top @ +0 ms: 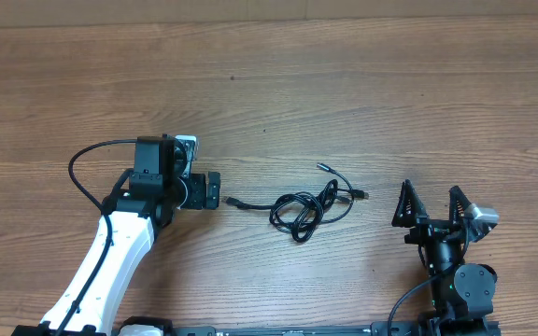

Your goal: Untangle cables

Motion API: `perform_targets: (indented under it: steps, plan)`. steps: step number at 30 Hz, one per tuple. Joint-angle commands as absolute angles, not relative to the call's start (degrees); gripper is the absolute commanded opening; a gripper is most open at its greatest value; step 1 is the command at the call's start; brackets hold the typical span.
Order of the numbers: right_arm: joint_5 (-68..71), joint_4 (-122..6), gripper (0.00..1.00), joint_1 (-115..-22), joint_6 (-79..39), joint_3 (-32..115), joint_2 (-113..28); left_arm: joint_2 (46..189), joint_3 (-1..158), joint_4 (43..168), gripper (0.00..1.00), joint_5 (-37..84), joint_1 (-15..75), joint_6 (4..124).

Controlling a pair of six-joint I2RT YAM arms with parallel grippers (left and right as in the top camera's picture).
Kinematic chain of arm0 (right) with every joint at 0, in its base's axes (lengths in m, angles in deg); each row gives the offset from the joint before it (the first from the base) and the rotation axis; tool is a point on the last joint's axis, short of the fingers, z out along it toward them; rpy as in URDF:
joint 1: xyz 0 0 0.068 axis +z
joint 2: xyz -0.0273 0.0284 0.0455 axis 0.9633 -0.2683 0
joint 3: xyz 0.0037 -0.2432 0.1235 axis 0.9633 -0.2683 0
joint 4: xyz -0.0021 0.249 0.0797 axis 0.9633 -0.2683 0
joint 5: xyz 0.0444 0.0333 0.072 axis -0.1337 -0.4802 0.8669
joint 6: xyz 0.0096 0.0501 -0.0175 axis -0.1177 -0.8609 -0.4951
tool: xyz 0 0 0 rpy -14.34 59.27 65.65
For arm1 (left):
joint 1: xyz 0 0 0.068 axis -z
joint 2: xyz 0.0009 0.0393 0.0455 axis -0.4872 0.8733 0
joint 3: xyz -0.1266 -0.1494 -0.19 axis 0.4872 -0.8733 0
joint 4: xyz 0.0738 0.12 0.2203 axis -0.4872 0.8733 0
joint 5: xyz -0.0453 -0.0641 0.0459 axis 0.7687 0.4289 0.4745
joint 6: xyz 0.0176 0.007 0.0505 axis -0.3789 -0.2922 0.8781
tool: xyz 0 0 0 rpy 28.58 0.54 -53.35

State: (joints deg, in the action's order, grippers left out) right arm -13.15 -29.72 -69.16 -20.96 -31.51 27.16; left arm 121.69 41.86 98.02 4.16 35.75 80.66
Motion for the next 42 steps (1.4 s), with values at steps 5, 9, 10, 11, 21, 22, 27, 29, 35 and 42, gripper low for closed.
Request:
perform_targets:
  steps: [5,9,10,11,21,22,27,29,35,42]
  plan:
    - [-13.6,-29.5,1.0,-69.3,-20.5,-32.1,27.7,122.3,43.5,97.7,1.0,5.0,35.3,80.2]
    - [-13.6,-29.5,1.0,-69.3,-20.5,-32.1,27.7,122.3,43.5,97.7,1.0,5.0,35.3,80.2]
    - [-13.6,-29.5,1.0,-69.3,-20.5,-32.1,27.7,122.3,43.5,97.7,1.0,5.0,35.3,80.2]
    - [-13.6,-29.5,1.0,-69.3,-20.5,-32.1,27.7,122.3,43.5,97.7,1.0,5.0,35.3,80.2]
    - [-13.6,-29.5,1.0,-69.3,-20.5,-32.1,27.7,122.3,43.5,97.3,1.0,5.0,35.3,80.2]
    - [-13.6,-29.5,1.0,-69.3,-20.5,-32.1,27.7,122.3,43.5,97.2,1.0,5.0,35.3,80.2]
    - [-13.6,-29.5,1.0,-69.3,-20.5,-32.1,27.7,122.3,43.5,97.1,1.0,5.0,35.3,80.2]
    - [-13.6,-29.5,1.0,-69.3,-20.5,-32.1,27.7,122.3,43.5,97.1,1.0,5.0,35.3,80.2]
    - [-13.6,-29.5,1.0,-69.3,-20.5,-32.1,27.7,122.3,43.5,97.1,1.0,5.0,35.3,75.8]
    - [-13.6,-29.5,1.0,-69.3,-20.5,-32.1,27.7,122.3,43.5,97.2,1.0,5.0,35.3,73.3]
